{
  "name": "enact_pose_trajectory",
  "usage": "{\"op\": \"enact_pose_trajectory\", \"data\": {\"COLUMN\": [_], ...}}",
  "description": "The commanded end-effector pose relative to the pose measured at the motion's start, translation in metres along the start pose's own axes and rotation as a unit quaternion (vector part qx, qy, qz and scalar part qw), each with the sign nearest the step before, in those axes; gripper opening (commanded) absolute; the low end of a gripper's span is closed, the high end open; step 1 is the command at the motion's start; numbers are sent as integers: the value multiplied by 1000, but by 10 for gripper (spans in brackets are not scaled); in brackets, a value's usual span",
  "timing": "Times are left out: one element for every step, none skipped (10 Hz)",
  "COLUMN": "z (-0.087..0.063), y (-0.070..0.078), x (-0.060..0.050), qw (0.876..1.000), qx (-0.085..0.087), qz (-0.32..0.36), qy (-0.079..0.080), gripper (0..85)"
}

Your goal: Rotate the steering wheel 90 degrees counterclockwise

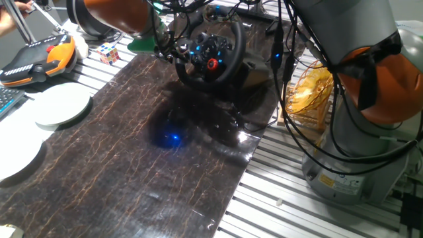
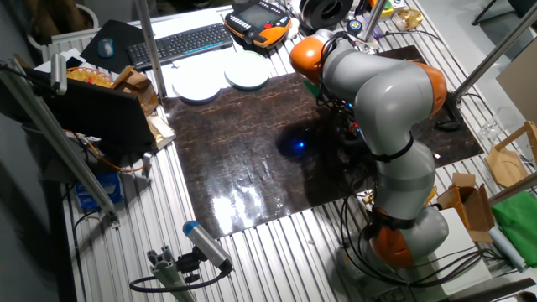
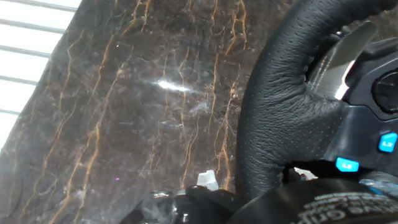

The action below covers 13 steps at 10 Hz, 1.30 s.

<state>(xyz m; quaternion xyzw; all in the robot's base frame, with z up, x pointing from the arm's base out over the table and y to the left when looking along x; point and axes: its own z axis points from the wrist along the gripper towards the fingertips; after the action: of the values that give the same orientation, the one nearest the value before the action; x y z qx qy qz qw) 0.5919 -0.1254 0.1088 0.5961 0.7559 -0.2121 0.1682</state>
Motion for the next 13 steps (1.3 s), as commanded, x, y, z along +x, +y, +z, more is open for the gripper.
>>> {"op": "enact_pose_trajectory", "data": {"z": [0, 0, -2, -2, -2, -2, -1, -1, -3, -5, -7, -8, -9], "y": [0, -1, -1, -1, -2, -2, -3, -4, -4, -5, -5, -6, -7], "x": [1, 2, 4, 6, 8, 10, 14, 17, 20, 21, 22, 24, 27], "qw": [1000, 1000, 1000, 1000, 1000, 999, 999, 999, 998, 998, 997, 995, 994], "qx": [0, 1, 6, 8, 10, 11, 11, 12, 15, 18, 21, 21, 21], "qz": [-3, -6, -13, -18, -25, -31, -39, -47, -54, -63, -77, -90, -102], "qy": [2, 4, 5, 8, 10, 12, 14, 14, 17, 21, 24, 24, 26], "gripper": [173, 43, 7, 7, 7, 7, 7, 7, 7, 7, 7, 7, 7]}}
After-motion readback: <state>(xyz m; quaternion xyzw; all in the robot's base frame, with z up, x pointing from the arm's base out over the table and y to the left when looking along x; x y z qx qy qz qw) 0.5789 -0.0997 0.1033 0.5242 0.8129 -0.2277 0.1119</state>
